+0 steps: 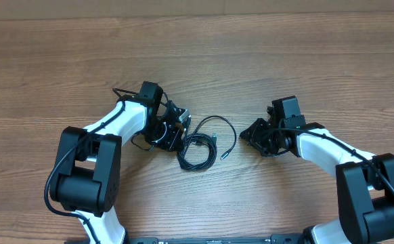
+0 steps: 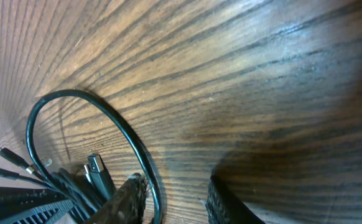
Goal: Untangle cables
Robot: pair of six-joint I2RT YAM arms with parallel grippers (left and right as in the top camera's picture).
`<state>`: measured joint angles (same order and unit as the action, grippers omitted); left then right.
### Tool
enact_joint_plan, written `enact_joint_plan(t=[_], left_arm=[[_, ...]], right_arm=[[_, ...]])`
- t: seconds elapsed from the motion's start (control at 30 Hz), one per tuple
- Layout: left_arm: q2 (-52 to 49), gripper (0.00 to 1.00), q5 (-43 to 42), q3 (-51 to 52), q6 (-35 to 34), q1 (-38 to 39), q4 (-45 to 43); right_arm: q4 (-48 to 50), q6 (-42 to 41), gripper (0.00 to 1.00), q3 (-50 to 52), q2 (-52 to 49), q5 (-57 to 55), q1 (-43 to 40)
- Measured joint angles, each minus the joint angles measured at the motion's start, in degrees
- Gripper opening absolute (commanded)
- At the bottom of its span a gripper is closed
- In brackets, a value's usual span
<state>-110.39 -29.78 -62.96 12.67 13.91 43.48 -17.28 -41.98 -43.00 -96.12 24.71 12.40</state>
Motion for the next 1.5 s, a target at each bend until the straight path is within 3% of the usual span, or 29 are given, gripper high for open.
enact_joint_plan(t=[0.37, 0.53, 0.63, 0.73, 0.77, 1.5], left_arm=[[0.0, 0.07, -0.1, 0.0, 0.0, 0.0, 0.0], [-0.1, 0.09, -0.2, 0.0, 0.0, 0.0, 0.0], [-0.1, 0.09, -0.2, 0.0, 0.0, 0.0, -0.1], [-0.2, 0.09, -0.3, 0.0, 0.0, 0.0, -0.1], [-0.2, 0.09, -0.3, 0.0, 0.0, 0.0, -0.1], [-0.2, 0.09, -0.3, 0.0, 0.0, 0.0, -0.1]], right_arm=[[0.1, 0.2, 0.47, -0.3, 0.0, 0.2, 0.0], [-3.2, 0.2, 0.47, -1.1, 0.1, 1.0, 0.0], [-4.9, 0.4, 0.32, -1.3, 0.1, 1.4, 0.0], [-5.9, 0.2, 0.07, -1.2, 0.1, 1.0, 0.0], [-6.1, 0.1, 0.04, -1.2, 0.0, 0.7, 0.0], [2.8, 9.5, 0.04, -1.1, 0.0, 10.1, 2.9]])
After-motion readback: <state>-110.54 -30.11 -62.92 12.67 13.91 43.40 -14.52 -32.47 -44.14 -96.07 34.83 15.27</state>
